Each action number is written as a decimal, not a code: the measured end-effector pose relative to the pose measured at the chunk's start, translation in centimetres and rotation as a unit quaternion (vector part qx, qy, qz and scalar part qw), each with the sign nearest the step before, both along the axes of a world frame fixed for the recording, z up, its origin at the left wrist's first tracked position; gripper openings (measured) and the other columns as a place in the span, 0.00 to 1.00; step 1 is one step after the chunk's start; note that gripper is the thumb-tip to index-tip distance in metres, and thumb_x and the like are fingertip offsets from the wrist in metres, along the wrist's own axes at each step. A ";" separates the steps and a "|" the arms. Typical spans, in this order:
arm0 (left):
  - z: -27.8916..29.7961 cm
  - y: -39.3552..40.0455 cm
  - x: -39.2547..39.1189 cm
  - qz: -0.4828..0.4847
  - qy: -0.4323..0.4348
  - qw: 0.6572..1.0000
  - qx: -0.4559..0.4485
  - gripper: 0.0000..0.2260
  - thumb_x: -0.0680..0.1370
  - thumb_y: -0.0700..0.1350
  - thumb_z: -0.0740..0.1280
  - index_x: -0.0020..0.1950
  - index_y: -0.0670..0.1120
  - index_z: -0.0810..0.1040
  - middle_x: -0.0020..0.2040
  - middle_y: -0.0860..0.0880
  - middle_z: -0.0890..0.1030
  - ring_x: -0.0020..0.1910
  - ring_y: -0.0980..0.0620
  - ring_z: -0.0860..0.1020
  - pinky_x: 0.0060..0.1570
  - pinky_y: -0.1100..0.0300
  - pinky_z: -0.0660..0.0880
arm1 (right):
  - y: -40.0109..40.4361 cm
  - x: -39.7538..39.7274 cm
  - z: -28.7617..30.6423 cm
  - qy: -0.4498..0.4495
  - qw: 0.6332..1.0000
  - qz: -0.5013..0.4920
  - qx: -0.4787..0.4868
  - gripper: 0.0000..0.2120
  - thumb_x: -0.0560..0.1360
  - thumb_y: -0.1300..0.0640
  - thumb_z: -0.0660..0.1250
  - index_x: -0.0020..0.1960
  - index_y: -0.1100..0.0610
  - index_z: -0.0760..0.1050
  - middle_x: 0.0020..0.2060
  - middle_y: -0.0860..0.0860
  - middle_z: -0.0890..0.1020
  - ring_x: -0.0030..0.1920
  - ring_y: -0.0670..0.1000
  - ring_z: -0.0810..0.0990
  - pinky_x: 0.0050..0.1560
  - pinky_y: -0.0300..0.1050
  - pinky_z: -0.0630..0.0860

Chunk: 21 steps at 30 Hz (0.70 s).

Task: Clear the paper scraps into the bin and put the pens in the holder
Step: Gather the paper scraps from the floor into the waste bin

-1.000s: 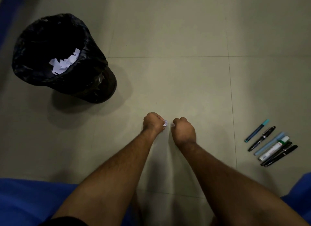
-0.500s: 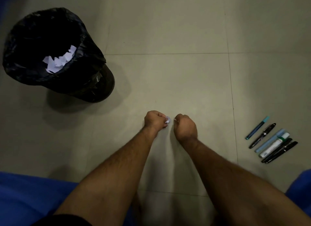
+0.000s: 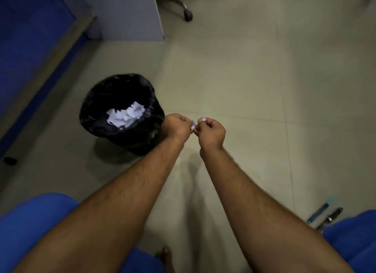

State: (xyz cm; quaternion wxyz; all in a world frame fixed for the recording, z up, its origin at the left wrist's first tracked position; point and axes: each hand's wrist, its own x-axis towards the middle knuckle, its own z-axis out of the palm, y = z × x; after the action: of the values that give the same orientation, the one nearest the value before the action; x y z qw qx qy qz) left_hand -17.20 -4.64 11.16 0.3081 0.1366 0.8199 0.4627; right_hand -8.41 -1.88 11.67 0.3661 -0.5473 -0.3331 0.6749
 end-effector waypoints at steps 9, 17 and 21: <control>10.7 -5.2 -14.6 0.113 0.119 0.986 0.003 0.04 0.66 0.40 0.71 0.31 0.47 0.81 0.32 0.48 0.84 0.35 0.46 0.85 0.40 0.48 0.83 | -2.7 -15.6 8.7 -0.049 0.976 0.172 0.125 0.06 0.71 0.51 0.72 0.37 0.52 0.81 0.36 0.50 0.86 0.40 0.54 0.86 0.49 0.53 0.83; 9.7 -9.0 -17.4 -0.079 0.188 0.959 -0.194 0.09 0.75 0.45 0.70 0.54 0.50 0.84 0.55 0.45 0.84 0.52 0.45 0.81 0.52 0.58 0.78 | -3.5 -17.4 8.8 -0.330 0.822 0.332 0.324 0.13 0.74 0.56 0.67 0.59 0.53 0.79 0.52 0.53 0.84 0.53 0.58 0.81 0.45 0.43 0.73; 11.7 -9.1 -14.8 -0.295 0.210 0.899 -0.245 0.15 0.80 0.50 0.60 0.58 0.46 0.82 0.58 0.46 0.82 0.60 0.45 0.76 0.61 0.56 0.69 | -3.8 -15.9 6.3 -0.341 0.847 0.235 0.333 0.20 0.72 0.57 0.69 0.64 0.53 0.77 0.55 0.58 0.78 0.57 0.62 0.76 0.54 0.51 0.75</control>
State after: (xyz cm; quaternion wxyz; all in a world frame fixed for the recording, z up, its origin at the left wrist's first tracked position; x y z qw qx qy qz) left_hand -32.03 -13.75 22.86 0.2752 0.3865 0.8751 0.0956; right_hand -24.27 -5.69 18.00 0.2202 -0.4939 -0.7603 0.3599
